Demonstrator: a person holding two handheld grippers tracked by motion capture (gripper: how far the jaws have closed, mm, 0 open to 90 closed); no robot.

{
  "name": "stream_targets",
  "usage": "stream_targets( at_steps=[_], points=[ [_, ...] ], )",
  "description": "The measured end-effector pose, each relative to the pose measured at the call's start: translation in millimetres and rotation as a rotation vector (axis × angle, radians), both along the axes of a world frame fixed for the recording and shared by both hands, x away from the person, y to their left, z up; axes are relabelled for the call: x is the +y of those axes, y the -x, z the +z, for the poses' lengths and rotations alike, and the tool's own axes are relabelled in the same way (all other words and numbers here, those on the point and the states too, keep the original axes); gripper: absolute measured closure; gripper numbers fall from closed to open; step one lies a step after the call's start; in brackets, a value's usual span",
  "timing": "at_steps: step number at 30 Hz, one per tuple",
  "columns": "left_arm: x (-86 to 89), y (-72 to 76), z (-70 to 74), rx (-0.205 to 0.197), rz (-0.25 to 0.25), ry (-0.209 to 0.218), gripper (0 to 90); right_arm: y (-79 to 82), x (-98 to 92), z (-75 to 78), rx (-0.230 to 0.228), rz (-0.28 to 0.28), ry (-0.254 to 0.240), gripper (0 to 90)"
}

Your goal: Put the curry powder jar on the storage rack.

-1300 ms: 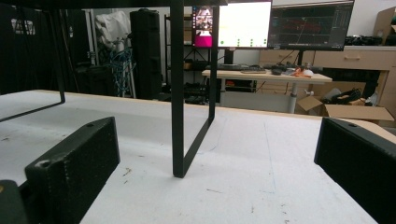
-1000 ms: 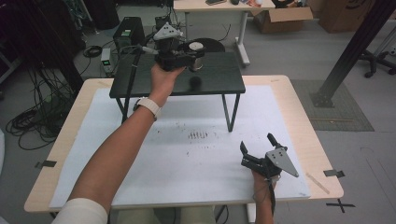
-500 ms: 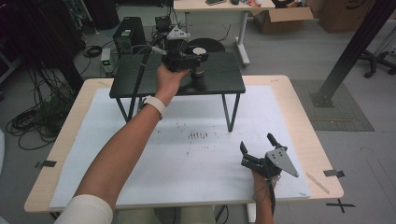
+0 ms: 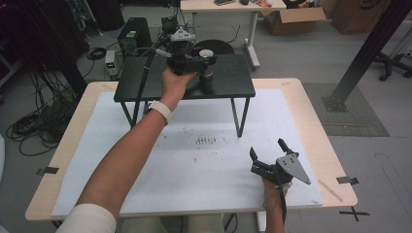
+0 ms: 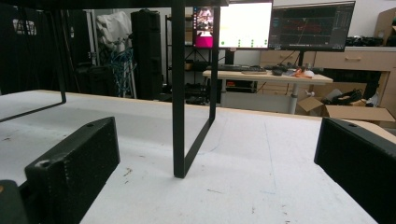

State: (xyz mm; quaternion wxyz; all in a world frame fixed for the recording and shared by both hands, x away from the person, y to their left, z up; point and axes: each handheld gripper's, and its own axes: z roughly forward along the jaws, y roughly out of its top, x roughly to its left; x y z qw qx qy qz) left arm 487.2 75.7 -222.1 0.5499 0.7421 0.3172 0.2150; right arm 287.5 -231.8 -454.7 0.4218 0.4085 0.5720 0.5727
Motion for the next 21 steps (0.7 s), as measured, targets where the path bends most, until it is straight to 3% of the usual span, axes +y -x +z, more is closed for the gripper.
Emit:
stream_targets(
  at_steps=[8, 14, 21],
  points=[
    [7.2, 7.7, 6.9, -0.030, 0.004, 0.033, 26.0, -0.1, 0.0, 0.0, 0.000, 0.000, 0.000, 0.0],
    [15.0, 11.3, 7.5, -0.037, 0.009, 0.065, 22.6, -0.1, 0.0, 0.0, 0.002, 0.001, -0.001, 0.0],
    [25.9, 15.9, 10.4, -0.041, 0.002, 0.128, 14.5, -0.2, 0.2, 0.1, 0.003, 0.000, -0.001, 0.0]
  ],
)
